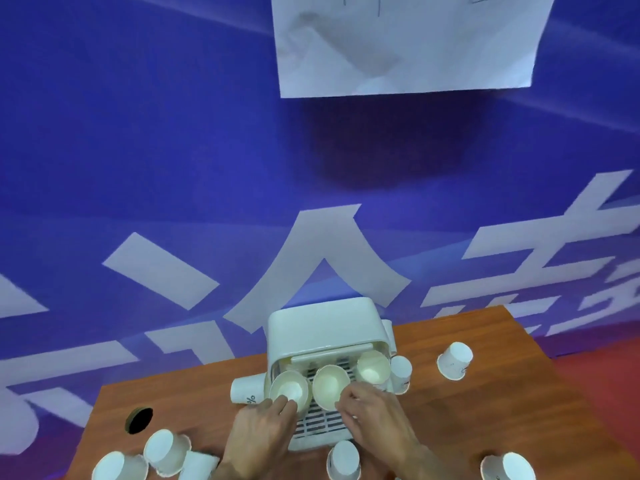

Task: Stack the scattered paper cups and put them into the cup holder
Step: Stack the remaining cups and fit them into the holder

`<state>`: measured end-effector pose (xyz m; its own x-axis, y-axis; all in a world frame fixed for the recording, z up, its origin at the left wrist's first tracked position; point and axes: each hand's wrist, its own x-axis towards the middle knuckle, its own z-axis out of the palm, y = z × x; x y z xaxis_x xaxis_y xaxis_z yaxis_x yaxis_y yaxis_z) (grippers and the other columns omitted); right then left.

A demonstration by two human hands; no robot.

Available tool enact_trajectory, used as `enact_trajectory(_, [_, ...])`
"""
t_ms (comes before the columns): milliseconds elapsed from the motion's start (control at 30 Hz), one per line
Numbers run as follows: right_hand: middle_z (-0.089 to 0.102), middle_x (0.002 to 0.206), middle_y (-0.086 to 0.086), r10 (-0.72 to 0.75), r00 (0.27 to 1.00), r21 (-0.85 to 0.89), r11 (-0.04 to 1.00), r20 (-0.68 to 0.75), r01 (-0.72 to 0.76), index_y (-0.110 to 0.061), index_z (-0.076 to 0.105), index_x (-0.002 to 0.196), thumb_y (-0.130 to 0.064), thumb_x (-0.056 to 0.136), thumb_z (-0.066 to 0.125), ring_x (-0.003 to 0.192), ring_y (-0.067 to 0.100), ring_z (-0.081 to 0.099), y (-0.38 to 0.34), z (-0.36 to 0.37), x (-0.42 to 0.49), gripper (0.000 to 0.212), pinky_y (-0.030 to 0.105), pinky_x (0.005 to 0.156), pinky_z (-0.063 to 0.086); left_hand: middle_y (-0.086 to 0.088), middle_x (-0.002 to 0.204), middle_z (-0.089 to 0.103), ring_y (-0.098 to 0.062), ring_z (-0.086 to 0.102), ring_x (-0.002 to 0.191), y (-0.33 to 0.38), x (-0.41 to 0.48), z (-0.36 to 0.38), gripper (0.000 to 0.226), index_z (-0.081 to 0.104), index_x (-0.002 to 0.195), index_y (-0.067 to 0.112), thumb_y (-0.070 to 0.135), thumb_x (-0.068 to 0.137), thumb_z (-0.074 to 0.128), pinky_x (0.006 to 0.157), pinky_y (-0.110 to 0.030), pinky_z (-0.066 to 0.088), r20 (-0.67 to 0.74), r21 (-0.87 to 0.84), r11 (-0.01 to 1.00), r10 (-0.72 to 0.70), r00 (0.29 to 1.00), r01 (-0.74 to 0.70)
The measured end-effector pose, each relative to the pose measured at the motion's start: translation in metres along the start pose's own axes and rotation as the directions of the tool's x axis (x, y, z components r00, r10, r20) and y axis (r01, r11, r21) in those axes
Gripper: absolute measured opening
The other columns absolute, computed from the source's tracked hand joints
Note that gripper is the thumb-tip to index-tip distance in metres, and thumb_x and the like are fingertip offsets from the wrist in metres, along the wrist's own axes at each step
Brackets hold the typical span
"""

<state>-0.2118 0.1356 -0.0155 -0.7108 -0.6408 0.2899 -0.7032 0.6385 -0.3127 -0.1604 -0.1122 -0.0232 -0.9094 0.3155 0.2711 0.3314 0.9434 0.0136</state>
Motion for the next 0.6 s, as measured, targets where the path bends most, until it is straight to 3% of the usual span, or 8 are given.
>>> enact_trajectory(100, [0.057, 0.087, -0.018, -0.029, 0.999, -0.028, 0.999, 0.018, 0.03, -0.035, 0.066, 0.082, -0.031, 0.079, 0.064, 0.078, -0.001, 0.056, 0.004, -0.001, -0.005, 0.005, 0.018, 0.046, 0.041, 0.003, 0.053, 0.041, -0.016, 0.04, 0.036, -0.001, 0.008, 0.005, 0.015, 0.053, 0.055, 0.024, 0.022, 0.066, 0.061, 0.029, -0.023, 0.024, -0.032, -0.012, 1.0, -0.013, 0.999, 0.012])
enact_trajectory(233, [0.051, 0.085, -0.018, -0.02, 1.0, -0.079, 0.997, -0.01, 0.019, -0.037, 0.058, 0.077, -0.039, 0.076, 0.062, 0.074, -0.005, 0.049, 0.01, 0.001, -0.007, 0.004, 0.012, 0.053, 0.025, 0.003, 0.049, 0.039, -0.015, 0.035, 0.031, 0.001, 0.015, 0.006, 0.015, 0.053, 0.05, 0.024, 0.021, 0.064, 0.054, 0.029, -0.019, 0.022, -0.103, 0.038, 0.999, -0.012, 0.995, 0.017])
enact_trajectory(400, [0.048, 0.086, -0.015, -0.038, 0.998, -0.107, 0.994, -0.054, 0.032, -0.034, 0.051, 0.079, -0.033, 0.074, 0.067, 0.073, -0.001, 0.047, 0.015, 0.003, -0.012, 0.017, 0.016, 0.047, 0.029, 0.004, 0.049, 0.041, -0.015, 0.037, 0.031, 0.008, 0.016, -0.001, 0.014, 0.054, 0.051, 0.024, 0.025, 0.064, 0.053, 0.03, -0.016, 0.024, -0.099, 0.026, 0.999, -0.032, 0.995, 0.035])
enact_trajectory(600, [0.054, 0.089, -0.016, -0.054, 0.997, -0.087, 0.995, -0.057, 0.049, -0.032, 0.059, 0.08, -0.026, 0.076, 0.068, 0.076, 0.001, 0.053, 0.011, -0.002, -0.016, 0.012, 0.019, 0.046, 0.038, 0.004, 0.059, 0.047, -0.015, 0.047, 0.042, 0.014, 0.002, -0.004, 0.015, 0.053, 0.063, 0.025, 0.033, 0.071, 0.062, 0.031, -0.026, 0.026, -0.016, 0.05, 0.998, -0.035, 0.999, 0.035])
